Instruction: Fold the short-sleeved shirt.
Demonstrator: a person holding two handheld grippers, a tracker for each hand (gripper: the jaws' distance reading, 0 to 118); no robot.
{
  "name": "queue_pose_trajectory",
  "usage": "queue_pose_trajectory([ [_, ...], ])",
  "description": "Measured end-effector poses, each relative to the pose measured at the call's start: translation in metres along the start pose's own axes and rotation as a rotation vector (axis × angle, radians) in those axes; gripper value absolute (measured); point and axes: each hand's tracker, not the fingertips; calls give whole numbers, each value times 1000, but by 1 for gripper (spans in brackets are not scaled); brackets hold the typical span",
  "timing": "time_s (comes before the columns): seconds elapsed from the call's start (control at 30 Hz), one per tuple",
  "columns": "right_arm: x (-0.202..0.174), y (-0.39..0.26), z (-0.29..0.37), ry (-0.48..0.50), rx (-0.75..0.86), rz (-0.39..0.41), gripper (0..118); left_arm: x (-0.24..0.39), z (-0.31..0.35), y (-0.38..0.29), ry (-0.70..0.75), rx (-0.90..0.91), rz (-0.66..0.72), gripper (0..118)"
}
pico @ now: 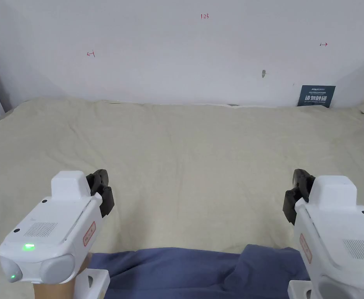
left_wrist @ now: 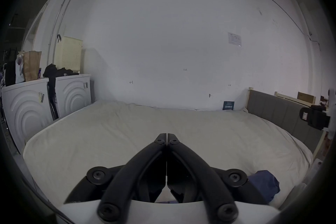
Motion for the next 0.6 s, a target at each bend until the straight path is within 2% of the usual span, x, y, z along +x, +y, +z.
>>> queue_pose_trajectory([
  [0.13,2,-2,-3,1,-8,1,1,-15,-5,-2,-12,-53,11,0],
  [0.4,-4,-3,-10,12,-37,22,1,-111,-27,-16,-239,-345,404,0],
  [0.6,-19,2,-15,25,-59,38,1,-173,-46,-45,-275,-598,456,1],
])
